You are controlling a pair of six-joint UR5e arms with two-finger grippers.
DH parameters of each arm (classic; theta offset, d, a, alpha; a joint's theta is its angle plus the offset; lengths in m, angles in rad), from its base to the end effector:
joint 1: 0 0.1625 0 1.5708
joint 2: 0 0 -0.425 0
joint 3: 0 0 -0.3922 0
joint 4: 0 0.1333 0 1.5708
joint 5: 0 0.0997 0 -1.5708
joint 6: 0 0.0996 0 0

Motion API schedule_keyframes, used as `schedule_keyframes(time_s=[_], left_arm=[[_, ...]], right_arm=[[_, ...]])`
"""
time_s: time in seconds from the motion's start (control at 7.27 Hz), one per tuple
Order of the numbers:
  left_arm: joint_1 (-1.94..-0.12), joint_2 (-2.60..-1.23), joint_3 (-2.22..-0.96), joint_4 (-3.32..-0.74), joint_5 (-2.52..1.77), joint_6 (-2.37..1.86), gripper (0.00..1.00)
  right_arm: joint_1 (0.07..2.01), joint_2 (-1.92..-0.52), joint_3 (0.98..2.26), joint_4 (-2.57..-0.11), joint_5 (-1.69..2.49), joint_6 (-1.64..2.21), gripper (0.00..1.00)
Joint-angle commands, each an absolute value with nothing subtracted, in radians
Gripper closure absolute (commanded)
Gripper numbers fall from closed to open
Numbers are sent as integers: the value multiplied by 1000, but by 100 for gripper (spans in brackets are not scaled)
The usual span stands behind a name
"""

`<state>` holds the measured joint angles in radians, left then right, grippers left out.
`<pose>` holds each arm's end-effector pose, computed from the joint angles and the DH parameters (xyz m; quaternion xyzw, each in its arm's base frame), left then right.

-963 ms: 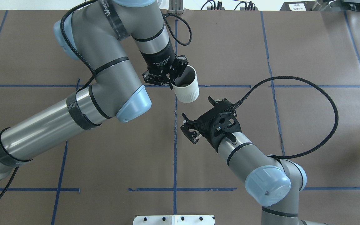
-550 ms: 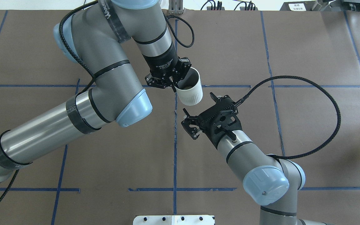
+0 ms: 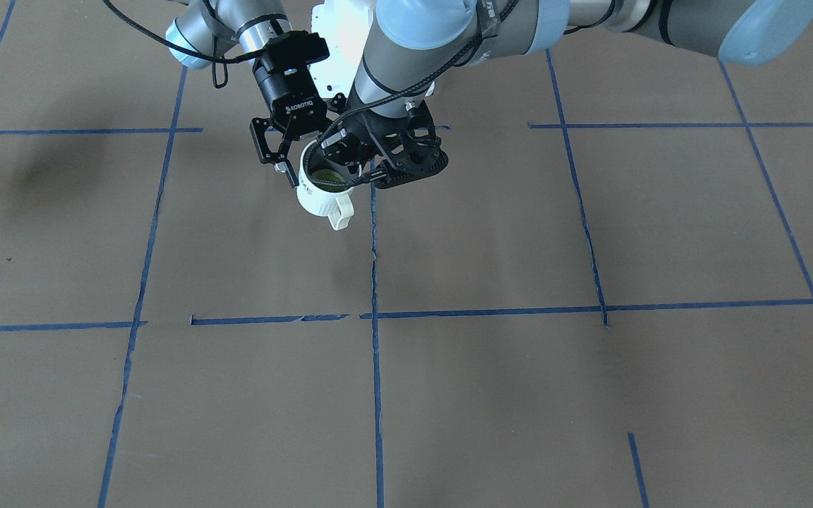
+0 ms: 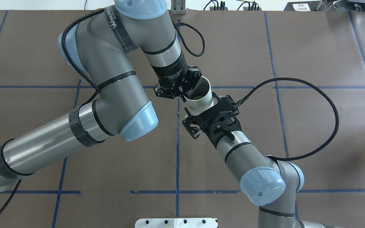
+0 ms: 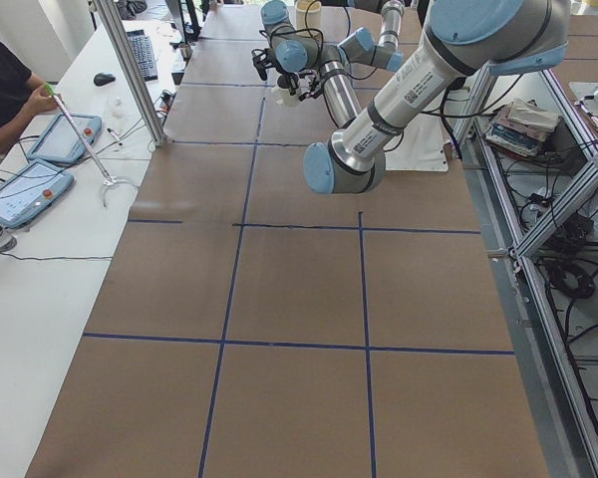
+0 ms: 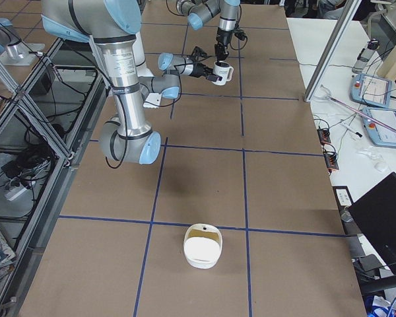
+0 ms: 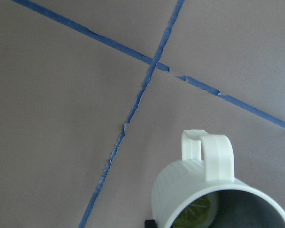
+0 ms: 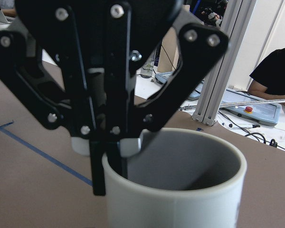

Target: Left arm hands cup to right arm to dump lemon

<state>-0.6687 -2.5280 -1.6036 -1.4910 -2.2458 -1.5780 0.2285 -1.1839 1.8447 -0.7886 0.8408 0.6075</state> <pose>0.4936 -0.4806 0.0483 -0.1466 0.4889 -0.1437 0.8479 -0.4966 -0.3205 0.2259 0.5681 -0.3602 -0.0319 0.7392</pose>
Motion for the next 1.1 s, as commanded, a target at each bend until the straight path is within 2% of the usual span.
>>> schedule_keyframes(time_s=[0.0, 0.41, 0.55, 0.69, 0.83, 0.96], left_arm=[[-661, -2525, -1617, -1490, -2246, -1578, 100], [-647, -2525, -1652, -1474, -2247, -1578, 99], [-647, -2525, -1654, -1474, -2247, -1577, 89], [-647, -2526, -1652, -1474, -2247, -1575, 47], [-647, -2525, -1652, -1485, -2240, -1569, 5], [-647, -2526, -1648, -1486, -2243, -1569, 4]], right_arm=[[233, -1184, 1842, -790, 841, 607, 0], [236, -1178, 1809, -787, 841, 609, 1], [238, -1178, 1809, -787, 841, 607, 29], [236, -1180, 1809, -787, 841, 607, 61], [236, -1181, 1810, -787, 841, 607, 67], [236, -1181, 1810, -787, 839, 607, 71]])
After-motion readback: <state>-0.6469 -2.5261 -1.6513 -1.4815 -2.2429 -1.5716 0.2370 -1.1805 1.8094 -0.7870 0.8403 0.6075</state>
